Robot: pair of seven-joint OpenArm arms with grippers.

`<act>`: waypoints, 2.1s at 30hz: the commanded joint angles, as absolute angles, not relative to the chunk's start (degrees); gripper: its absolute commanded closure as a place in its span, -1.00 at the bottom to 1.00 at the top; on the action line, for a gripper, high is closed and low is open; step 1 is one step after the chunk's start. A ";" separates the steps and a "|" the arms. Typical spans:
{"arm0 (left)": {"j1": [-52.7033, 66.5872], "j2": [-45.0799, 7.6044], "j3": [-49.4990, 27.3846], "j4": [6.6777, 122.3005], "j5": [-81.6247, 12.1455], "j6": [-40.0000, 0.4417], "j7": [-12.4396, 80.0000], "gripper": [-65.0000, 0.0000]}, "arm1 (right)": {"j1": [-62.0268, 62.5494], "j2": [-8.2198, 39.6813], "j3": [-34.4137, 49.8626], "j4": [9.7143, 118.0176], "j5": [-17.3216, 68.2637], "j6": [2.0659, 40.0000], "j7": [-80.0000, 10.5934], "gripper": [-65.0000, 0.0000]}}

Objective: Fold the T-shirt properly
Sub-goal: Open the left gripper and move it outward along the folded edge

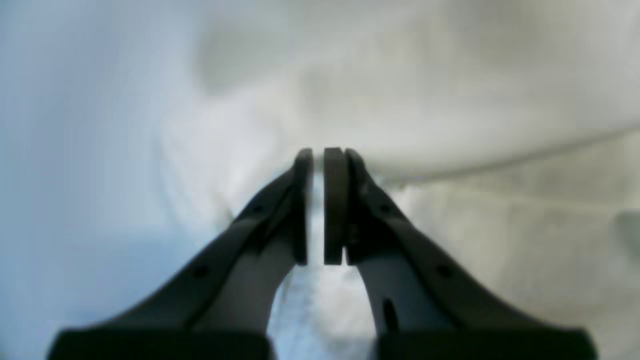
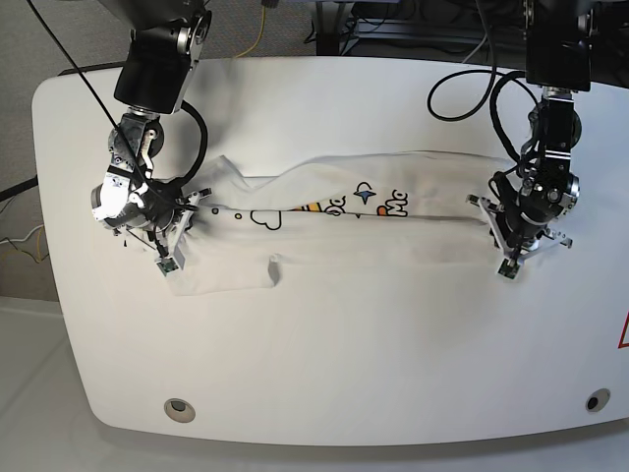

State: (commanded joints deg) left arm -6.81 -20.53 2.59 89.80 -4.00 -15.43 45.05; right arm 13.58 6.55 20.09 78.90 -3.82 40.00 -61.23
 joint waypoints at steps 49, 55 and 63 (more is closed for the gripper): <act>-13.67 -17.80 -28.62 81.27 -4.09 -40.00 67.21 -0.23 | 12.53 6.46 20.00 78.99 -3.74 40.00 -61.32 0.95; -16.22 -17.63 -28.62 81.27 -4.09 -40.00 68.88 -0.23 | 12.53 6.55 20.00 78.90 -3.82 40.00 -61.32 0.95; -18.59 -16.92 -28.62 81.27 -4.09 -40.00 70.29 -0.23 | 12.53 6.55 20.00 78.81 -3.82 40.00 -61.32 0.95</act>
